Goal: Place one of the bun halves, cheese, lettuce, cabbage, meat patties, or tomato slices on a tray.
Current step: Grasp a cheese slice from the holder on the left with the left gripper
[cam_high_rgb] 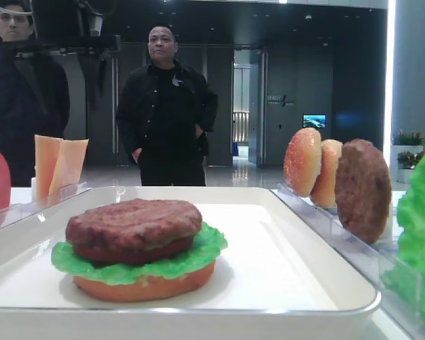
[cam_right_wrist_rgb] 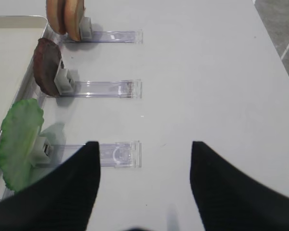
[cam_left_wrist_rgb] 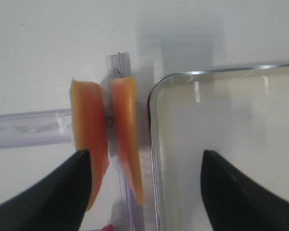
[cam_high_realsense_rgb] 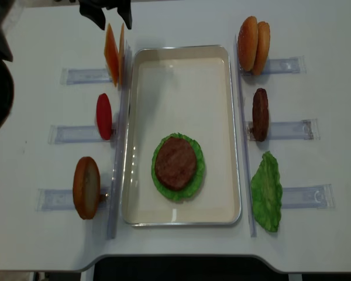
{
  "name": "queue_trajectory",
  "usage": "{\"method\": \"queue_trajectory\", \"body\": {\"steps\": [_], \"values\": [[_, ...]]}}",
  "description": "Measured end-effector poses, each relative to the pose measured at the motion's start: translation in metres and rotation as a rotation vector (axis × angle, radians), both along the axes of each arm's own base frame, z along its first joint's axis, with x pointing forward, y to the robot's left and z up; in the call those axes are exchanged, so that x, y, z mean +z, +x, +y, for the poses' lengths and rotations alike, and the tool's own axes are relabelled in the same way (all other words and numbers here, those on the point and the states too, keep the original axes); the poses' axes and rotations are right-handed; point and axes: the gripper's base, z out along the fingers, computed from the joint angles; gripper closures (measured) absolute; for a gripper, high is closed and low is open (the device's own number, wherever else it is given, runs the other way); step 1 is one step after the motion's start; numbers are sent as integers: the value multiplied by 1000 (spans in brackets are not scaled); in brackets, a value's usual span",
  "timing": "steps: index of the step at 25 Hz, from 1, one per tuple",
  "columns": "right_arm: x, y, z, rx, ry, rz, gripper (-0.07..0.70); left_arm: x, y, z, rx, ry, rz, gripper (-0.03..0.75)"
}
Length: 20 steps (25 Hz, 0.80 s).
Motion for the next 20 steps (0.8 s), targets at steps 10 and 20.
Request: {"method": "queue_trajectory", "body": {"steps": [10,20], "values": [[0,0,0,0,0,0,234,-5,1,-3,-2,29,2,177],[0,0,0,0,0,0,234,-10,2,-3,11,35,10,177]]}}
